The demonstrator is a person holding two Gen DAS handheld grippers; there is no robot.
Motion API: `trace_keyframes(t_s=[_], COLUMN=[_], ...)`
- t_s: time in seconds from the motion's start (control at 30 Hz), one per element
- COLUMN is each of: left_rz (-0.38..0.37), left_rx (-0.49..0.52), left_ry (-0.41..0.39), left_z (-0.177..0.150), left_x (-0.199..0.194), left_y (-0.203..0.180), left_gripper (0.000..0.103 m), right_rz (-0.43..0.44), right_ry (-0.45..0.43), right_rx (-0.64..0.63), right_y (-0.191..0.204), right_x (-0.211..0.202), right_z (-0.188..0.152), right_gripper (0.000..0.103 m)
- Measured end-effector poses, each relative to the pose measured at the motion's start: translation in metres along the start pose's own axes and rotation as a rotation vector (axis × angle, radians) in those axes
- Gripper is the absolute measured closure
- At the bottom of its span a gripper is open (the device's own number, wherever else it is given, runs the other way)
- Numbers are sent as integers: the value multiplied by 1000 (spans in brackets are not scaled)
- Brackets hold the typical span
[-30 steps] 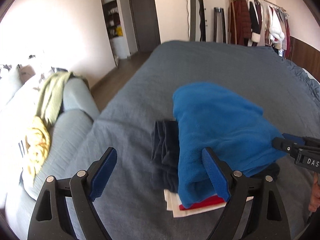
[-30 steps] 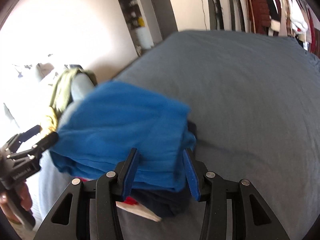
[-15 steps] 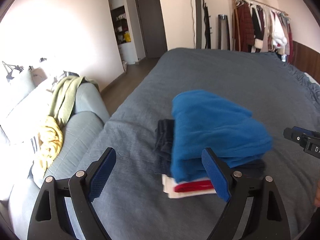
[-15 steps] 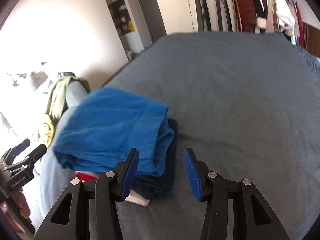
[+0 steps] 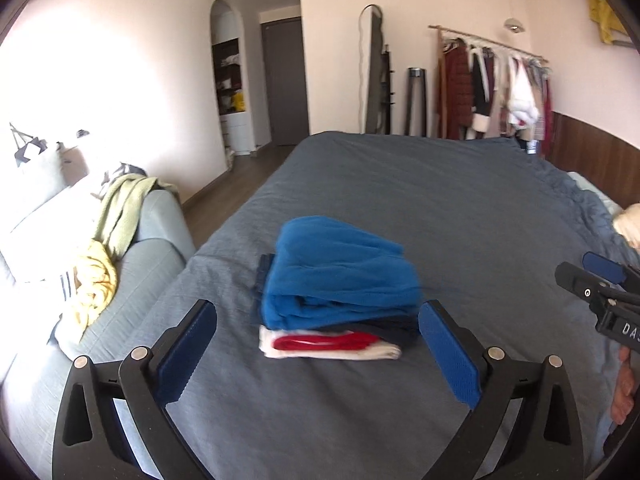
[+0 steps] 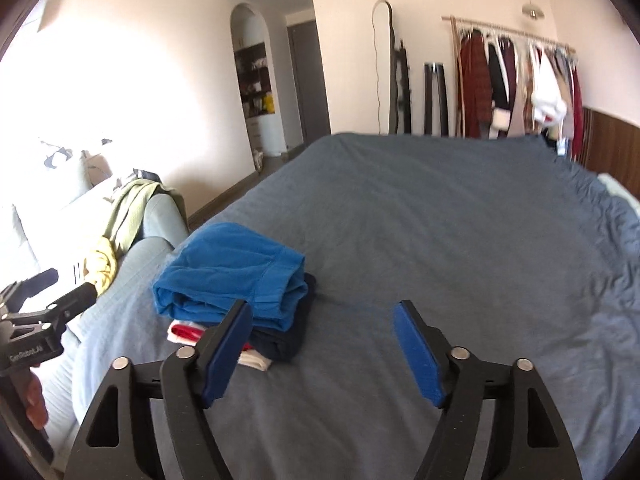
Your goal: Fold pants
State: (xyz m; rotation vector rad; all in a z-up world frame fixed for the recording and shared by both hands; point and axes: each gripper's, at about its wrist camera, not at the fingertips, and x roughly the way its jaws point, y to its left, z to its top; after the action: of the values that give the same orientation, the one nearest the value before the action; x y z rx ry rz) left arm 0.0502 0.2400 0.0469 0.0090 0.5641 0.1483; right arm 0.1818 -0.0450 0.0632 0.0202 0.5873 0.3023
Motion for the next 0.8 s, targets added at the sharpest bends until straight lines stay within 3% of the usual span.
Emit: trace_keyframes(t_s=[0.1, 0.4, 0.8], left_rz=[-32, -67, -76], left_rx=[-4, 29, 74], left_ry=[-17, -51, -90], left_z=[-6, -23, -62], left_x=[-22, -72, -114], left_y=[-14, -49, -92], left_gripper=[0, 0, 0], right_rz=[-20, -36, -66], right_ry=[-37, -68, -88], right_rx=[-20, -16, -12], right_y=[-3, -16, -36], right_x=[-28, -94, -148], right_z=[-7, -34, -81], right_gripper=[19, 19, 19])
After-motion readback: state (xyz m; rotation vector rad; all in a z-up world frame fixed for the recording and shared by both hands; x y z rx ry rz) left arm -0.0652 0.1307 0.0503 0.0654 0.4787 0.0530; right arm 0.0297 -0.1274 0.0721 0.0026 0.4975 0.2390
